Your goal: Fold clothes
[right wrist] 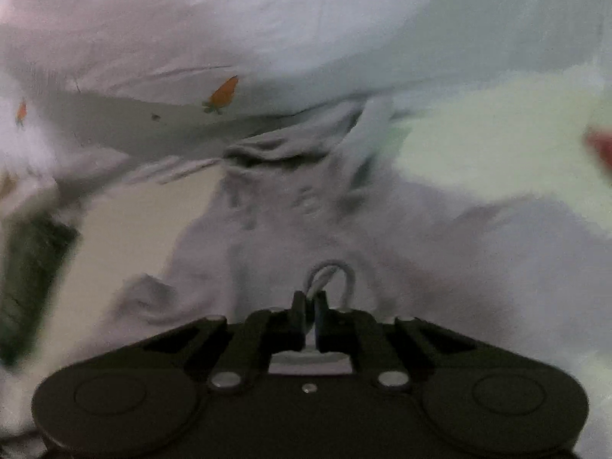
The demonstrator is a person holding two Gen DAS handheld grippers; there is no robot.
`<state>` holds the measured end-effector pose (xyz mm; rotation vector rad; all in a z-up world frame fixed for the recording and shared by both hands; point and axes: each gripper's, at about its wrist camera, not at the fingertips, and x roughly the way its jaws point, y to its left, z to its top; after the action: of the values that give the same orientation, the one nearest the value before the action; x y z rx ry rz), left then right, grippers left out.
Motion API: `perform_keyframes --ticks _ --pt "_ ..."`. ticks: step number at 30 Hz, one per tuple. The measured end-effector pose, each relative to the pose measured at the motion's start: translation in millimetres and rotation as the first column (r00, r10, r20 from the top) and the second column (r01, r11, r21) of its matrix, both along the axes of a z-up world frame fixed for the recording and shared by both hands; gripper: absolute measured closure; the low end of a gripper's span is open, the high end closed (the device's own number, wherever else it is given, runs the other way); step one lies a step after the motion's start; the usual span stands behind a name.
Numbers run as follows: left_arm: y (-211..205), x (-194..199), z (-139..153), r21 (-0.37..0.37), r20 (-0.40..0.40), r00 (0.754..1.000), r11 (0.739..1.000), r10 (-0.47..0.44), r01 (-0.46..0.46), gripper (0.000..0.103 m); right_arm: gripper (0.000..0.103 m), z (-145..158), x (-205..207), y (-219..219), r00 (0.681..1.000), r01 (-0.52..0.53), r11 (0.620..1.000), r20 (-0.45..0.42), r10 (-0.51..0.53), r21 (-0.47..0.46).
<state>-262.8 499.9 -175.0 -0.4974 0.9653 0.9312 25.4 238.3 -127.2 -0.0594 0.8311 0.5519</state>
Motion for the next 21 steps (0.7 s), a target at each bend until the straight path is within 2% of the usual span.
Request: perform_keyframes --ticks 2,4,5,7,8,9,12,14,17,21 --pt "-3.1 -4.0 0.3 -0.002 0.0 1.0 1.0 0.003 -0.003 0.0 0.098 -6.0 1.3 -8.3 0.999 -0.021 0.992 0.026 0.024 -0.122" --pt "-3.7 -6.4 1.4 -0.008 -0.009 1.0 1.0 0.004 -0.004 0.0 0.097 -20.0 1.7 -14.0 0.998 -0.063 0.971 -0.02 0.06 -0.231" --pt "-3.9 -7.6 2.0 -0.011 -0.013 1.0 1.0 0.005 -0.005 0.0 0.092 -25.3 -1.3 -16.3 0.998 -0.064 0.965 -0.039 0.056 -0.256" --pt "-3.3 -14.1 5.0 -0.014 -0.021 0.999 1.0 0.024 -0.024 0.0 0.071 -31.0 -12.5 -19.2 0.996 -0.065 0.965 -0.073 0.048 -0.255" --pt "-2.4 -19.5 7.3 -0.013 -0.022 0.999 0.999 0.043 -0.043 0.0 0.041 -32.3 -18.7 -20.3 0.996 -0.064 0.968 -0.083 0.045 -0.243" --pt "-1.1 -28.3 10.4 -0.005 -0.013 0.997 0.997 0.073 -0.073 0.0 0.02 -33.7 -25.0 -21.0 0.995 -0.065 0.97 -0.093 0.044 -0.233" --pt "6.9 -60.7 19.4 0.025 -0.001 0.984 0.984 0.176 -0.176 0.0 0.013 -40.9 -45.8 -12.3 0.987 -0.127 0.965 -0.123 0.101 -0.229" --pt "16.0 -83.7 22.8 0.057 -0.015 0.97 0.969 0.241 -0.24 0.0 0.0 -46.1 -60.4 -5.2 0.977 -0.188 0.953 -0.143 0.157 -0.239" --pt "34.6 -117.8 24.3 0.1 -0.041 0.939 0.936 0.343 -0.337 0.0 0.0 -47.2 -79.1 4.0 0.969 -0.235 0.94 -0.132 0.208 -0.247" --pt "56.9 -154.9 15.1 0.051 -0.034 0.902 0.902 0.431 -0.429 0.0 0.0 -47.5 -93.5 5.3 0.97 -0.234 0.94 -0.13 0.207 -0.247"
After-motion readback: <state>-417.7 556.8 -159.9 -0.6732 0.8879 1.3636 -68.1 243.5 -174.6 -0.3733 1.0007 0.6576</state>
